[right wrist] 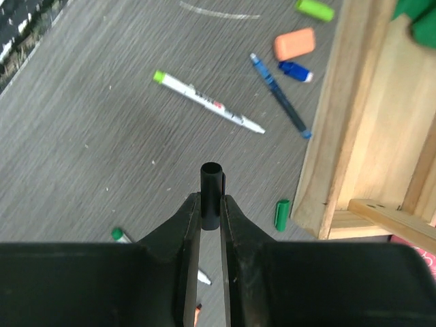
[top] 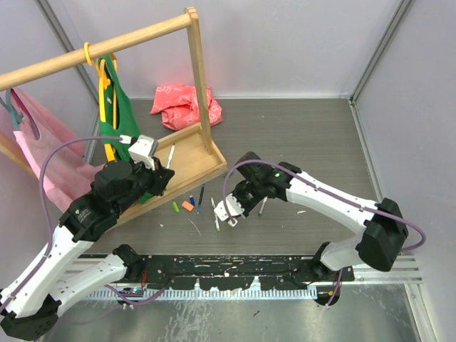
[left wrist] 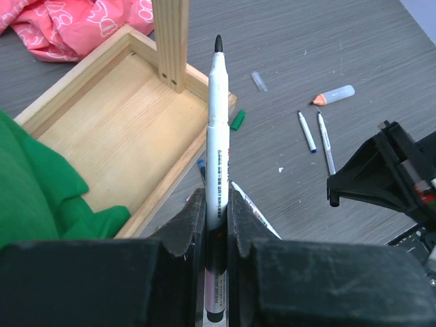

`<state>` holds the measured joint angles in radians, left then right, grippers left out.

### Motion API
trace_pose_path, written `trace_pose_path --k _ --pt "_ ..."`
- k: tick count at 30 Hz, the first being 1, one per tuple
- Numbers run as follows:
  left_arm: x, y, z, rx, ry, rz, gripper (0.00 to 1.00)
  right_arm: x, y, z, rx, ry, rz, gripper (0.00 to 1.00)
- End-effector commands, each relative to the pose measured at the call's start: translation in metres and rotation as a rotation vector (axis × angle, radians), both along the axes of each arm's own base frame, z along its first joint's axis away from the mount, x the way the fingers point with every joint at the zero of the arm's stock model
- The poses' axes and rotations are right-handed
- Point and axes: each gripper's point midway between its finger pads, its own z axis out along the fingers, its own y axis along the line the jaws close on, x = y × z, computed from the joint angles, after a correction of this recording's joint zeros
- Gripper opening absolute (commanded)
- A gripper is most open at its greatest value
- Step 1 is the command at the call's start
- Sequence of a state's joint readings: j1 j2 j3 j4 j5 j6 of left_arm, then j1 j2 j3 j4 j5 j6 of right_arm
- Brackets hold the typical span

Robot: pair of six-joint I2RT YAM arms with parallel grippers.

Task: Insert the pens into the pen caps
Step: Place the pen cap at the center of the board.

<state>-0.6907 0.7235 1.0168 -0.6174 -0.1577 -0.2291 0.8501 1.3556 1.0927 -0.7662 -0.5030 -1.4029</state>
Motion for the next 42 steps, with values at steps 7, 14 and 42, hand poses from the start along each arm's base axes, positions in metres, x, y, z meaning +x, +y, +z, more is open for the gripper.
trace_pose_path --k 7,14,42 --pt "-0.005 0.020 0.027 -0.026 -0.083 0.055 0.00 0.005 -0.008 -0.053 -0.405 -0.134 0.075 0.00" --pt "-0.007 0.017 0.028 -0.032 -0.075 0.039 0.00 0.005 -0.017 -0.089 -0.549 -0.107 0.102 0.00" --pt "-0.007 0.021 0.022 -0.004 -0.071 0.050 0.00 0.002 -0.017 -0.129 -0.606 -0.059 0.068 0.35"
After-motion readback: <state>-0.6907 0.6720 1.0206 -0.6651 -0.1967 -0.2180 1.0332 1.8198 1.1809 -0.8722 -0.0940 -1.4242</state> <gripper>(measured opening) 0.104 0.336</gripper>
